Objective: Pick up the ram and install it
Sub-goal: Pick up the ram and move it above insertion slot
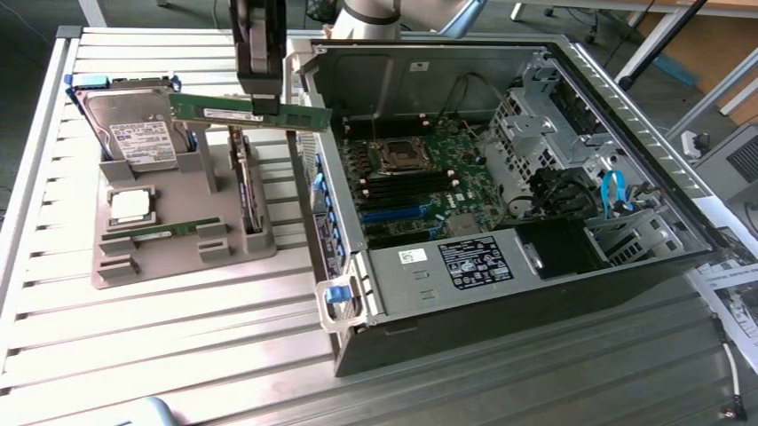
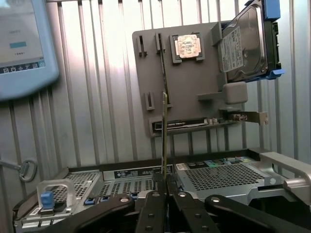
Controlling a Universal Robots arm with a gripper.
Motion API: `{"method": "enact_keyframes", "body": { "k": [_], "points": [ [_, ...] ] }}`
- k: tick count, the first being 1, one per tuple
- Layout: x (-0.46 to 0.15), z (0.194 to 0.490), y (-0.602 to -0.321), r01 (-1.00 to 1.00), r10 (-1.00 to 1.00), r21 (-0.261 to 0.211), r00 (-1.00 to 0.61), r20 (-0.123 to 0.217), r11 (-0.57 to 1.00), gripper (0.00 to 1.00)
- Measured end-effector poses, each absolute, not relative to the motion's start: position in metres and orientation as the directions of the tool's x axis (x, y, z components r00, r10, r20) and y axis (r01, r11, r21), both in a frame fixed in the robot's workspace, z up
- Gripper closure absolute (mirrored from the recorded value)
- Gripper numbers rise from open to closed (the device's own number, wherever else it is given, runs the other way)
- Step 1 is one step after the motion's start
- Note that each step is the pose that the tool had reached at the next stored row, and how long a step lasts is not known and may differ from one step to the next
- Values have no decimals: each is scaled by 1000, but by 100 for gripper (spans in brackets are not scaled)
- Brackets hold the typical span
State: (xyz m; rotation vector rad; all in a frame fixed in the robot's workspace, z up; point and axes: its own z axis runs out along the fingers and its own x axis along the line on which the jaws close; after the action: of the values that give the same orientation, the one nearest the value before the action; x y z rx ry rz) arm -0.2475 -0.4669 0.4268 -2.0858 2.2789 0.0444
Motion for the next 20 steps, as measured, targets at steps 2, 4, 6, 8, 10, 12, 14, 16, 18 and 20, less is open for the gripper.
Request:
{"method": "enact_keyframes", "body": {
  "k": [2, 4, 6, 8, 10, 12, 14, 16, 18, 20],
  "points": [
    [-245, 427, -467, -996, -994, -14, -88, -58, 89, 87],
    [-244, 427, -467, -996, -994, -14, -88, -58, 89, 87],
    [-242, 427, -467, -996, -994, -14, -88, -57, 89, 87],
    [-239, 427, -467, -996, -994, -14, -88, -57, 89, 87],
    [-236, 427, -467, -996, -994, -14, -88, -57, 89, 87],
    [-234, 427, -467, -996, -994, -14, -88, -57, 89, 87],
    [-231, 427, -467, -996, -995, -14, -88, -57, 89, 87],
    [-229, 427, -467, -996, -995, -14, -88, -57, 89, 87],
    [-227, 427, -467, -996, -995, -14, -88, -57, 89, 87],
    [-225, 427, -467, -996, -995, -14, -88, -57, 89, 87]
  ]
}}
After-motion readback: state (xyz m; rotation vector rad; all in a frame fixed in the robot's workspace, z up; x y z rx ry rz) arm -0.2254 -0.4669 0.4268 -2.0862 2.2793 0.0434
